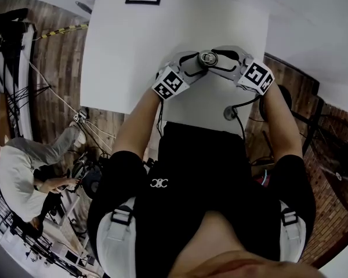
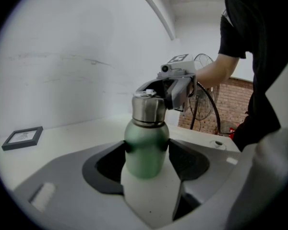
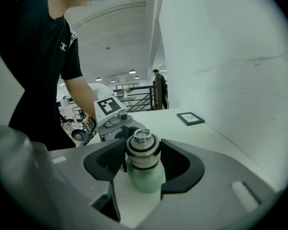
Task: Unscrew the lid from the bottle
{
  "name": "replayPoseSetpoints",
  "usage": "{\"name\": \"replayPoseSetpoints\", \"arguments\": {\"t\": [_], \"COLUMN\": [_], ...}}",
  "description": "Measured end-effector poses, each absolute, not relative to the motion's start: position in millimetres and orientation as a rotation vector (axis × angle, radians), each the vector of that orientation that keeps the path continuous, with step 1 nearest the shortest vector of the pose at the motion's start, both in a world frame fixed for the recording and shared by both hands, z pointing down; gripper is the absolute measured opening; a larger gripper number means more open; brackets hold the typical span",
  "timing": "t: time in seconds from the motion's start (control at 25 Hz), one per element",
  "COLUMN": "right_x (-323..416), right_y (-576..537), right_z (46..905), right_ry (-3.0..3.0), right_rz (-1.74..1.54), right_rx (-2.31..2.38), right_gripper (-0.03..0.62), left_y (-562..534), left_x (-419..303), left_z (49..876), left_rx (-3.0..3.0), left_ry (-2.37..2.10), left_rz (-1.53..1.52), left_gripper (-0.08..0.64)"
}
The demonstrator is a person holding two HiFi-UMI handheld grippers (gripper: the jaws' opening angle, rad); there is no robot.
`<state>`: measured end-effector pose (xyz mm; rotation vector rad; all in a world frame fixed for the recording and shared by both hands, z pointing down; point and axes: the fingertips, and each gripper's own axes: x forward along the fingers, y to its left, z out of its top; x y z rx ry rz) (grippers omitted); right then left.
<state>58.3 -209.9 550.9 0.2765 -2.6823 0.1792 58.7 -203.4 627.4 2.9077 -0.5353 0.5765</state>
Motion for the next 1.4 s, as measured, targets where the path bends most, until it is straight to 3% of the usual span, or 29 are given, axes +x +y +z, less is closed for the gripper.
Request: {"name": "replayPoseSetpoints", "arguments": {"t": [0.28, 0.8, 1.04, 1.4], "right_x": [58.3, 78.0, 56.6, 63.4], "right_y": [-207.8, -196.7, -208.6, -214.2], "right_z": [534.7, 536.7, 542.8, 559.6], "right_ry": [-2.747, -2.549, -2.444, -2.453], "right_rz": [0.259, 0.371, 0.236, 0.314], "right_rx": [0.461, 1.583, 1.637, 1.456], "right_gripper": [0.236, 0.244, 0.259, 0.239], "left_y": [-204.8, -203.7, -205.4, -204.7], "left_x": [55.2, 56.3, 56.1, 57.4], "left_z": [628.2, 629.3, 631.8, 630.8], "left_rx": [2.907, 2.89, 2.88, 2.886], "left_ry": [-0.543, -0.555, -0.553, -0.538], "left_rz": [0.579, 0.583, 0.599, 0.595], "left_gripper": [0.336, 0.336, 0.336, 0.336]}}
